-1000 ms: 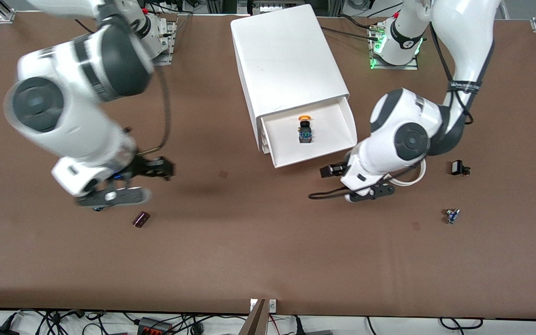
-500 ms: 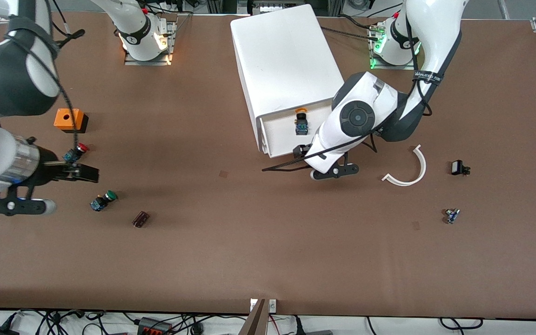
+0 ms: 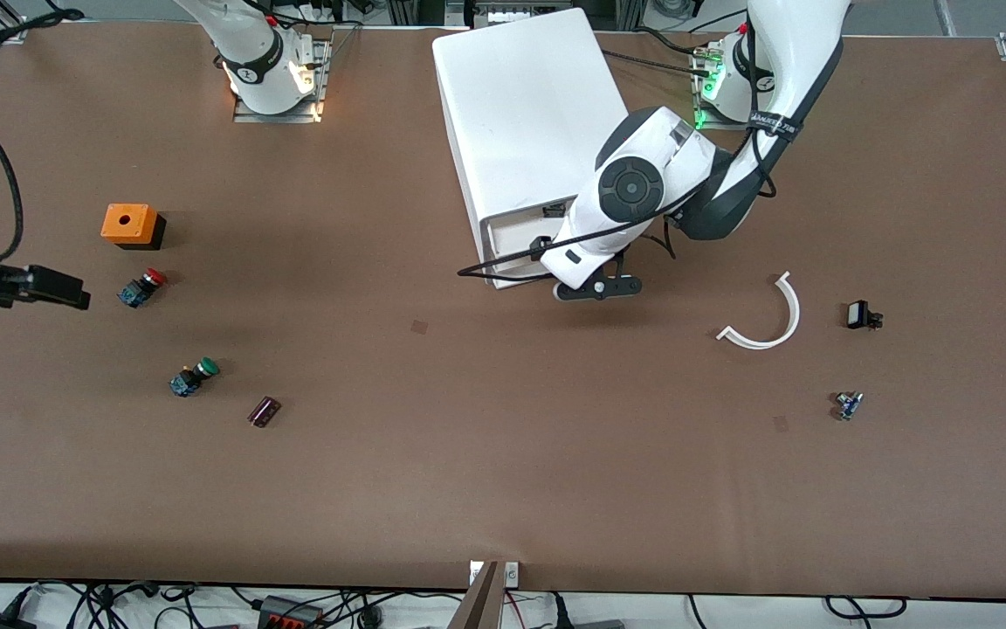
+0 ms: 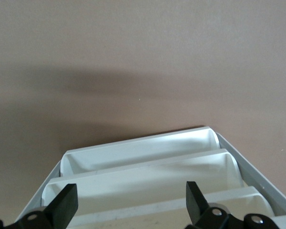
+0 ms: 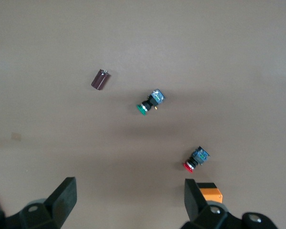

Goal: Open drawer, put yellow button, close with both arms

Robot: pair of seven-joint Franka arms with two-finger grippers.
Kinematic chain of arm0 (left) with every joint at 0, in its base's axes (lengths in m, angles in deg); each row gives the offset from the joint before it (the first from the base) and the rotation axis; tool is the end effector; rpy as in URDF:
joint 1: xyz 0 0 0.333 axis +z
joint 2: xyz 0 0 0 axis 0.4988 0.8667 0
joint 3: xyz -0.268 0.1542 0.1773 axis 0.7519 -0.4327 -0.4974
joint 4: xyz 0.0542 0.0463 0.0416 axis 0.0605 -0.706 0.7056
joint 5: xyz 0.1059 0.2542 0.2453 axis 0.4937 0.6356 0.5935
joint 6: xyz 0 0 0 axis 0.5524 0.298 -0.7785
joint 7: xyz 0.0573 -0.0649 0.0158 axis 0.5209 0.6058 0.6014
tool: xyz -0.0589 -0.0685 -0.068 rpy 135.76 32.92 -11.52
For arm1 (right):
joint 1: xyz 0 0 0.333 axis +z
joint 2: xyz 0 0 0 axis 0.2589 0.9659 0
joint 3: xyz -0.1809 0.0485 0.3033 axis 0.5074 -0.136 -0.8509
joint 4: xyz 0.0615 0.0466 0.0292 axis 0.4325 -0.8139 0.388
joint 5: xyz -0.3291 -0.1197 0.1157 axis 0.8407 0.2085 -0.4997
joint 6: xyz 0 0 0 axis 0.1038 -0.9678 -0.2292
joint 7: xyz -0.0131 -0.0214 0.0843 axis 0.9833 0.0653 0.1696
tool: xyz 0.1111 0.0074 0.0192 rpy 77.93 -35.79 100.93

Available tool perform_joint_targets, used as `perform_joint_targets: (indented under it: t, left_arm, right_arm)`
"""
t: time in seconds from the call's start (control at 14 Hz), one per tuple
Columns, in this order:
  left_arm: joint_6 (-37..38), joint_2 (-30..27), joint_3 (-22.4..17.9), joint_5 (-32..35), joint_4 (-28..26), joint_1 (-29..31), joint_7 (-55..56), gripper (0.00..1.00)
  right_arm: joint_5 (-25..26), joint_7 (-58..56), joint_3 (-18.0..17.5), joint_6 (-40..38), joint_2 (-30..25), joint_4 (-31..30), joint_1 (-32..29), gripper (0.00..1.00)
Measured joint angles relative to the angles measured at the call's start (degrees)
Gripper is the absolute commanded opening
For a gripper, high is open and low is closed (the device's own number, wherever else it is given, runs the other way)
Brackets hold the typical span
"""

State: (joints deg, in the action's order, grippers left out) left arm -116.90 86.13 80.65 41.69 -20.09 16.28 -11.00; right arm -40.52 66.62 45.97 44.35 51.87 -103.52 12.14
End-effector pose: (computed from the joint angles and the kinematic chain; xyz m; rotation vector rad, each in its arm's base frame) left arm 0.5109 -0.3832 0.3806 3.0344 0.1960 -0.3774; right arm 0.6384 -0.0205 0.6085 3.1256 -0.0258 -0.1053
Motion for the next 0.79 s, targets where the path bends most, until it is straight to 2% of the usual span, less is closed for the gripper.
perform_joint_targets:
  t: [0.43, 0.79]
  left_arm:
    - [2.92, -0.08, 2.18, 0.00, -0.26, 0.18, 0.14, 1.00]
    - [4.07, -0.09, 2.57, 0.00, -0.27, 0.15, 0.14, 1.00]
  right_arm:
    - [0.00, -1.31, 2.71, 0.10, -4.37, -2.94, 0.71, 1.00]
    - [0.00, -1.31, 2.79, 0.72, -6.23, -5.89, 1.02, 1.00]
